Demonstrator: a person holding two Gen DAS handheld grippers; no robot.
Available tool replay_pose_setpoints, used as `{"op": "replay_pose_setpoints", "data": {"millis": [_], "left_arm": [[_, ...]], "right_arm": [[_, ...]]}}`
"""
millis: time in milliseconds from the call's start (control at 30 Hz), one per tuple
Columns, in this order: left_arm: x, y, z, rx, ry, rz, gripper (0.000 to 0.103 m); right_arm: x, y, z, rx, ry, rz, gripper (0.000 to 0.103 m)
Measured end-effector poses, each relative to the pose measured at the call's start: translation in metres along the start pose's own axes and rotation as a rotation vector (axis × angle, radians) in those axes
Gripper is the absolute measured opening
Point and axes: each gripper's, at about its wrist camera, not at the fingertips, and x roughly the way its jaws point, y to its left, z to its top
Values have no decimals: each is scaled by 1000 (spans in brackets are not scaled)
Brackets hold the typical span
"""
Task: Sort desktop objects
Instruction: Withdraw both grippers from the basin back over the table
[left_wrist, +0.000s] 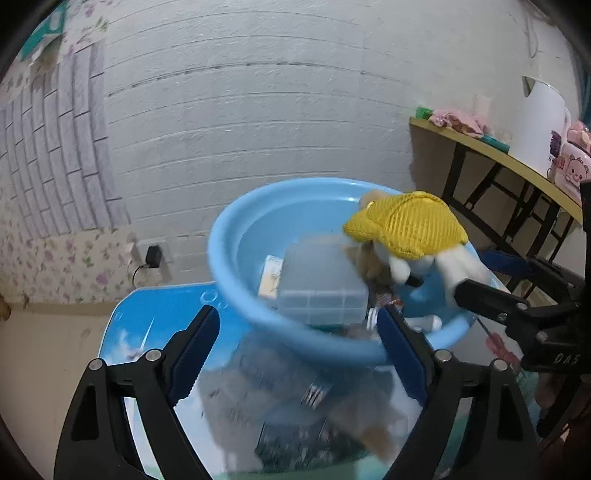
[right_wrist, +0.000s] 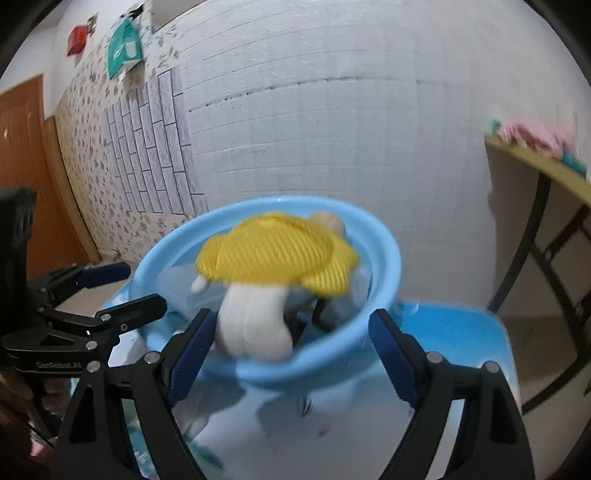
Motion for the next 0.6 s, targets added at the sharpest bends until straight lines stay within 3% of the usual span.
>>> {"op": "replay_pose_setpoints", "data": {"millis": [133, 233, 400, 600], "left_arm": [[-14, 11, -16, -33, 15, 12, 92], [-19, 16, -32, -42, 44, 35, 92], [-23, 21, -61, -45, 102, 69, 92], [-28, 25, -88, -28, 146, 83, 92]], "right_arm": [[-8, -12, -17, 93, 39, 2, 91], [-6, -17, -31, 117, 112, -81, 91], [-16, -18, -56, 188, 124, -65, 91], [-22, -1, -78, 160, 160, -55, 91]]}}
